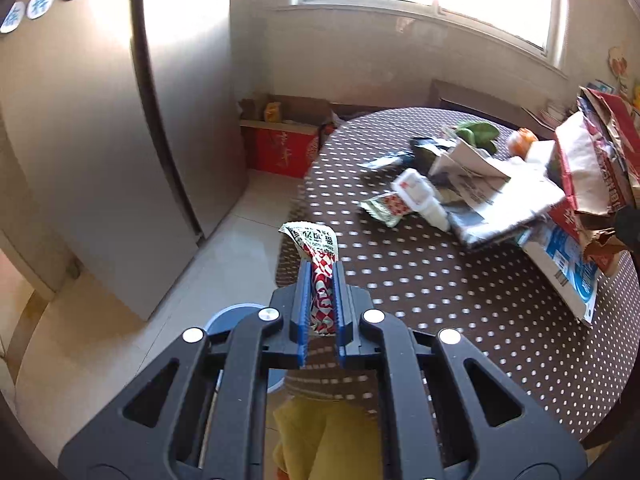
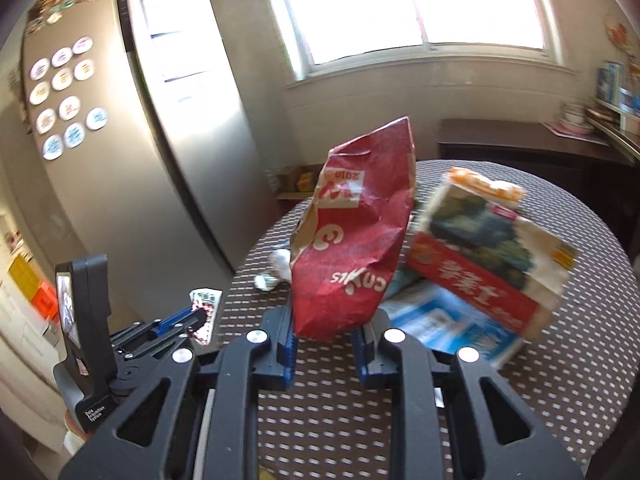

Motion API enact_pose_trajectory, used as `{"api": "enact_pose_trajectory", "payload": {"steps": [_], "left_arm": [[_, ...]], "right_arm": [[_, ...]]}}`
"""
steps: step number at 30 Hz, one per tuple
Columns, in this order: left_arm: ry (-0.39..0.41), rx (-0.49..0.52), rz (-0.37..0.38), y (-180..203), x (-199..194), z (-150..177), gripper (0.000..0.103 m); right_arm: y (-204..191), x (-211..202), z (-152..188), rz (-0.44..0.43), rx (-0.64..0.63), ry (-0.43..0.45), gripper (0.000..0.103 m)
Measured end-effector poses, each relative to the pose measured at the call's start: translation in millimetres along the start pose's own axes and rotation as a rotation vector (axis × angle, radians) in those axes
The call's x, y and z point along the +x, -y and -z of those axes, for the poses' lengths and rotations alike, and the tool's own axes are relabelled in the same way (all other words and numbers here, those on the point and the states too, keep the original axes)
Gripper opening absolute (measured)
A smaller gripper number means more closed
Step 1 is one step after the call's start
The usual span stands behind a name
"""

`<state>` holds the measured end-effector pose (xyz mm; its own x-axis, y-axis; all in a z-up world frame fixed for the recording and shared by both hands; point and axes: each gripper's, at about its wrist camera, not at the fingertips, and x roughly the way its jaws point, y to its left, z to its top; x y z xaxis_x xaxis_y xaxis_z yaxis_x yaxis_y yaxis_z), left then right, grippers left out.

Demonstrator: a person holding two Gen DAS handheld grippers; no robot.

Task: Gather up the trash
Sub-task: 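Carry both items over the blue bucket and open both grippers to drop them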

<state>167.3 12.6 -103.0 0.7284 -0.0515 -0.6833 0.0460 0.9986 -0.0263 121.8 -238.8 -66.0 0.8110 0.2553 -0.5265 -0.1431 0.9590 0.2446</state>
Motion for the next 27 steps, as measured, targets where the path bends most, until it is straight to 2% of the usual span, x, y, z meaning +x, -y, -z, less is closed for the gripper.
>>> {"api": "enact_pose_trajectory", "payload": {"steps": [15,20,27], "left_arm": [[-0.025,-0.126,-0.173,-92.6,-6.1,15.3,0.011],[-0.056,-0.167,-0.199,-120.9,7.1,20.1,0.011],[-0.102,-0.193,-0.171,-142.6,37.6,18.9,0.012]], "right_arm": [[-102.7,54.1,1.8,-0.259,-0.152,-0.133,0.022],[-138.6,75.5,5.8,-0.302,-0.197,-0.171,0.022],[-163.9,106.1,11.3,-0.296,-0.208,-0.209,0.022]]}}
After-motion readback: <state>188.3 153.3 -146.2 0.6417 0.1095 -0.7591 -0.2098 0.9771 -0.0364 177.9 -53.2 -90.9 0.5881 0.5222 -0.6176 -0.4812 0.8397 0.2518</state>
